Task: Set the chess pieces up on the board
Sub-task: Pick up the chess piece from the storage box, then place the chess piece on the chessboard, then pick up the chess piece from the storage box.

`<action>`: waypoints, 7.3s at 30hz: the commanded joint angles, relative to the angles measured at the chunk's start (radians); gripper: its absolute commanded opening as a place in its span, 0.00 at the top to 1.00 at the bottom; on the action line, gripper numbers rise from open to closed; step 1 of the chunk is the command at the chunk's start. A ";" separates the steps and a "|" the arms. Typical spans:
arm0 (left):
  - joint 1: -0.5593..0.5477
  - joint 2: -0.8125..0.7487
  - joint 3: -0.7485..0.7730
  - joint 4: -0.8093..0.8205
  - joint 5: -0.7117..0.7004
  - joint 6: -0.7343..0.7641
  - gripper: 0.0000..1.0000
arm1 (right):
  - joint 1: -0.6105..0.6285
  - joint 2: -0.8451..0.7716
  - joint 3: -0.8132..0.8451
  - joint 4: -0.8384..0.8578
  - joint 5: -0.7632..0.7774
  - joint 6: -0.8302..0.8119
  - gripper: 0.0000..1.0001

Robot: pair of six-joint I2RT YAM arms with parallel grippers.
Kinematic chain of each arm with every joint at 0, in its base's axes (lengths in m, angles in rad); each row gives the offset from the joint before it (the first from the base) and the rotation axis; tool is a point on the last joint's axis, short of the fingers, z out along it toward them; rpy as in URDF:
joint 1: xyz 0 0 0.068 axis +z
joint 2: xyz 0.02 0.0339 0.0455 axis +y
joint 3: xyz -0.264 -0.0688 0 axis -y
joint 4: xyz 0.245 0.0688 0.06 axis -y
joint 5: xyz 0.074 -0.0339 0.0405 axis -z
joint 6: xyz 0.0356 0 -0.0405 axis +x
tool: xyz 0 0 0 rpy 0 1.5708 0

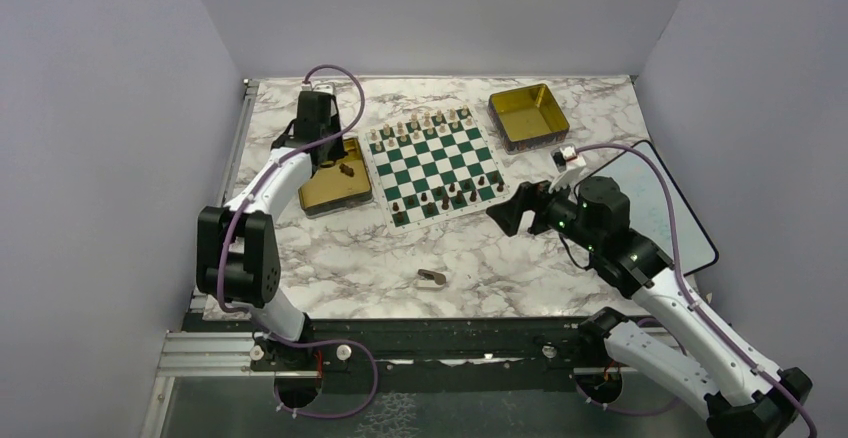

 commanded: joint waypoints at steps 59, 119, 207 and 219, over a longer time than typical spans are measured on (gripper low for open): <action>-0.573 -0.133 -0.389 0.385 -0.192 -0.168 0.82 | 0.004 0.012 -0.003 0.003 -0.018 -0.021 0.01; -0.614 0.006 -0.400 0.413 -0.251 -0.153 0.70 | 0.004 -0.014 0.001 -0.020 -0.010 -0.039 0.00; -0.028 0.294 0.061 -0.003 -0.278 -0.808 0.60 | 0.004 0.032 -0.012 0.014 0.013 -0.070 0.00; -0.026 0.276 0.045 -0.037 -0.270 -0.835 0.73 | 0.004 0.045 -0.015 0.033 0.014 -0.053 0.00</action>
